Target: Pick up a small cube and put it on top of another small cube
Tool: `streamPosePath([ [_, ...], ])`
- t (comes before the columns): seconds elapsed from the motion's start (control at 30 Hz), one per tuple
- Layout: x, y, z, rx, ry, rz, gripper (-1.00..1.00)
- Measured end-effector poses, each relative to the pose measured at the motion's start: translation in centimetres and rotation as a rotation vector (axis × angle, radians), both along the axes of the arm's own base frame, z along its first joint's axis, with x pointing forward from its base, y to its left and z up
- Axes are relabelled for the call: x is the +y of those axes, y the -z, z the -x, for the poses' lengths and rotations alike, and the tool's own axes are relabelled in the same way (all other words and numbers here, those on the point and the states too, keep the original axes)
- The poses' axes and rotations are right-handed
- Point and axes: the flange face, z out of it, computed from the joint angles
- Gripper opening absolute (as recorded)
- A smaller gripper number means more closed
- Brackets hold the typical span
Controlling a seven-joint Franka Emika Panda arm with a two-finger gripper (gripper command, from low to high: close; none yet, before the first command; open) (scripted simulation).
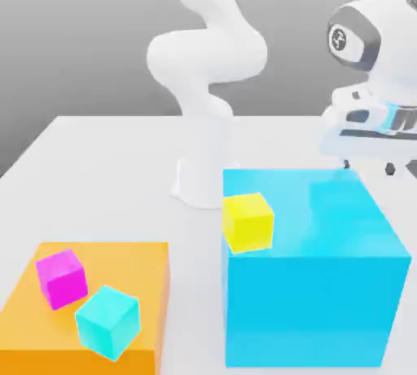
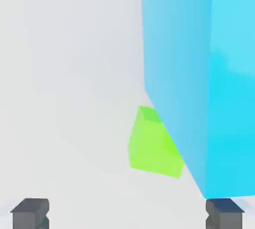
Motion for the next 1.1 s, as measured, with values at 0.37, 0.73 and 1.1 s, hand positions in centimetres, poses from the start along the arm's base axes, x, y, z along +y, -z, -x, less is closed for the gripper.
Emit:
streamPosePath([
  [0.37, -3.9, 7.0, 5.5, -0.176, 0.187, 0.013, 0.0],
  [0.73, -3.2, 8.2, 3.4, -0.258, 0.213, -0.029, 0.0],
  [1.1, -3.5, 11.8, 3.9, -0.252, 0.203, -0.034, 0.0],
])
